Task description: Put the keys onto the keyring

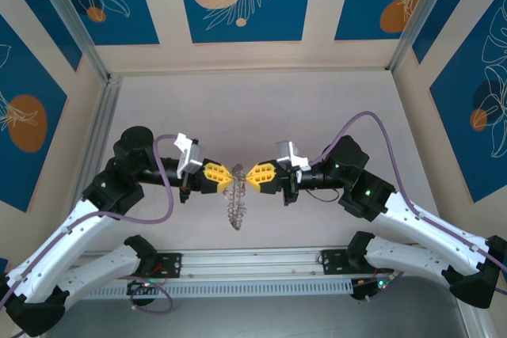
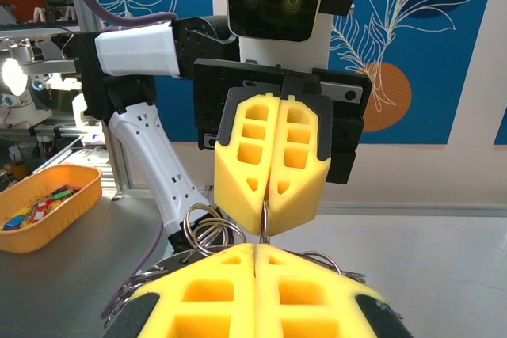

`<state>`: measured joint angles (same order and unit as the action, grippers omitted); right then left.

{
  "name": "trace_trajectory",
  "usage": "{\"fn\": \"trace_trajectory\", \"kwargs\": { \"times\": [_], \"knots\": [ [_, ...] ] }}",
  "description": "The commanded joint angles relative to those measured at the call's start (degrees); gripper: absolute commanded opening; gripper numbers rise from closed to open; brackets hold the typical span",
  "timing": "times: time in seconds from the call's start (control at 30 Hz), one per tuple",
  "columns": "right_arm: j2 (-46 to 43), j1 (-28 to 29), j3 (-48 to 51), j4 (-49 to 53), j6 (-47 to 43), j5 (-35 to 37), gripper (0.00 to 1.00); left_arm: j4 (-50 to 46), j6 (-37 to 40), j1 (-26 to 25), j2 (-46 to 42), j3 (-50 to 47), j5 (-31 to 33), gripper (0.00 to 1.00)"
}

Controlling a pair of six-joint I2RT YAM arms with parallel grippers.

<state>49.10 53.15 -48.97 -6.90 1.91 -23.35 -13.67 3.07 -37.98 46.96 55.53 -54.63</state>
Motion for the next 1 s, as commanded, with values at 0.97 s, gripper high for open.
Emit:
{"fn": "trace_trajectory", "kwargs": {
  "times": [0.97],
  "knots": [
    [4.5, -13.4, 15.6, -8.4, 14.5, -4.1, 0.0, -4.1, -0.7, 3.7, -0.6, -0.6, 22.4, 0.0]
  ]
}}
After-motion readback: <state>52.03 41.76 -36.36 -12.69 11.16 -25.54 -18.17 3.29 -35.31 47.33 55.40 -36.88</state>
